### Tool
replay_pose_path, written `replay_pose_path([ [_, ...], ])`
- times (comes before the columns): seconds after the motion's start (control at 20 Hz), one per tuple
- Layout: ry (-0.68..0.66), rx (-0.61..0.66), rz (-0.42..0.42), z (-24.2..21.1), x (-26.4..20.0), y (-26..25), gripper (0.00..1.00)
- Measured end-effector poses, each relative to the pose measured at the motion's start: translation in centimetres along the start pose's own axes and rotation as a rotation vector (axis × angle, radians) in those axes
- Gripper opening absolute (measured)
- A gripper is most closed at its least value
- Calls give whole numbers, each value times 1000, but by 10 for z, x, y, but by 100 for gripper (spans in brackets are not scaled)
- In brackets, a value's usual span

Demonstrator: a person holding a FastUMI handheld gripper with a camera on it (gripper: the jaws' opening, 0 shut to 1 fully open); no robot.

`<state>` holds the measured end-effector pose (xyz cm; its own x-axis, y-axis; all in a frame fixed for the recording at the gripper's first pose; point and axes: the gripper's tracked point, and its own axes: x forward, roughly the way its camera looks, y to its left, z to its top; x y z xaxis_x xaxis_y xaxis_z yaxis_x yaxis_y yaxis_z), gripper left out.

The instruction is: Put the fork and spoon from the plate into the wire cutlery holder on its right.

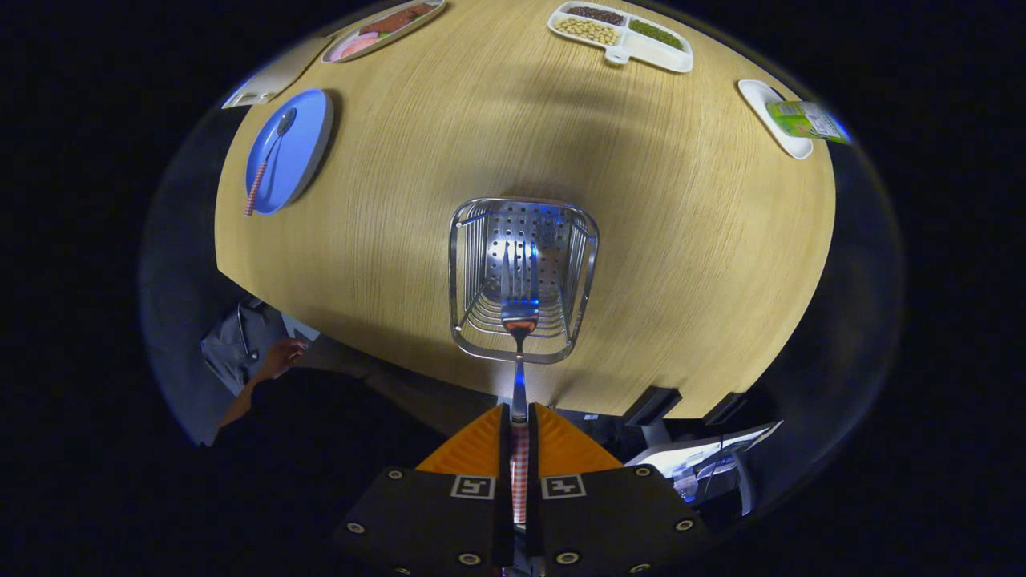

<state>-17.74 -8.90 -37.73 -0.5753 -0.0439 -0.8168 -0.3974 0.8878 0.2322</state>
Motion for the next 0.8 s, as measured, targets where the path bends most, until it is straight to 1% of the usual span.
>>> replay_pose_path([
  [0.25, 79, -23, -5, 14, -5, -3, 7],
  [0.35, 121, -26, 17, 16, -4, 2, 8],
  [0.55, 132, -34, 15, 30, -7, 0, 9],
  [0.65, 130, -38, 25, 33, -9, 0, 12],
  [0.8, 118, -34, 36, 34, -11, -1, 14],
])
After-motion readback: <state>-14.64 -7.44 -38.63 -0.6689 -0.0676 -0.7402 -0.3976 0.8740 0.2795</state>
